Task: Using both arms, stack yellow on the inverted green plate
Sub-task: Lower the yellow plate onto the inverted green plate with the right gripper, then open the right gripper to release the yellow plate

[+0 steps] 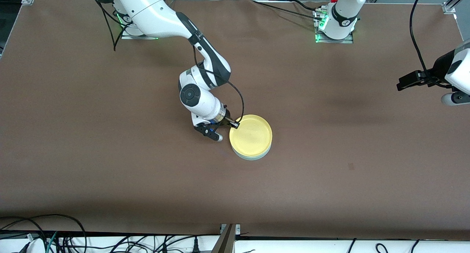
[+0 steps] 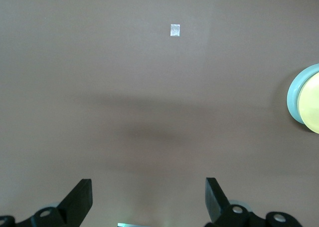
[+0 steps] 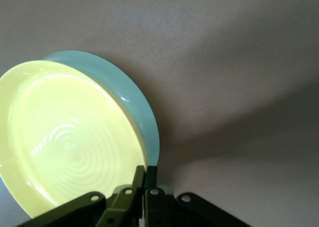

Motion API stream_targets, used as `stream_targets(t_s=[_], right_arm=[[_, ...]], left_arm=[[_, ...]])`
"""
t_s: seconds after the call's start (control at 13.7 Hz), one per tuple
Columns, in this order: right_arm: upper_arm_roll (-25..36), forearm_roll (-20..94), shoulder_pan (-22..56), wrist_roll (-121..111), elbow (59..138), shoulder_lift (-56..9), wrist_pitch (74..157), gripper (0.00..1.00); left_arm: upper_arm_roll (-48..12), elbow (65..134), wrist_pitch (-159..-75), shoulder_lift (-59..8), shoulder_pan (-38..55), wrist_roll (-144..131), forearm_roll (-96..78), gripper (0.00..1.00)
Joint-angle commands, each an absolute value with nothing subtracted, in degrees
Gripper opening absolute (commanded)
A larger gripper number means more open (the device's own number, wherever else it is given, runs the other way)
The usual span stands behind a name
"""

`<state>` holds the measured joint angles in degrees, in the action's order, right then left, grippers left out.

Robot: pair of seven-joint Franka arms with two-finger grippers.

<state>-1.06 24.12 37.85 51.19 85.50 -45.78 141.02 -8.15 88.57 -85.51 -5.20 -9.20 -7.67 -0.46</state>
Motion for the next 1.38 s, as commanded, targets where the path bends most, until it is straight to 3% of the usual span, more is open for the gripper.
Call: stream_targets(t_s=[0.0, 0.15, 0.22, 0.66, 1.31], right_arm=[[-0.9, 26.0, 37.6, 51.7, 83.9, -46.8, 141.3, 0.36], [-0.9, 27.0, 37.6, 51.9, 83.9, -46.8, 141.9, 0.72], [-0.9, 27.0, 37.6, 51.9, 83.9, -46.8, 142.4, 1.00], [1.1, 26.2, 37.6, 52.5, 84.0, -42.5, 140.7, 1.00], [18.4, 21.6, 37.6, 50.2, 84.0, -28.8, 120.8, 1.00]], left_arm=[[-8.2, 86.8, -85.1, -6.4, -9.6, -6.6, -1.1, 1.00], [-8.2, 86.8, -85.1, -6.4, -9.5, -6.6, -1.0, 1.00], [-8.2, 86.8, -85.0, -6.4, -9.5, -6.6, -1.1, 1.00], [-8.2, 86.7, -85.1, -6.4, -9.5, -6.6, -1.2, 1.00], [-8.2, 86.7, -85.0, -6.5, -9.5, -6.6, -1.4, 1.00]])
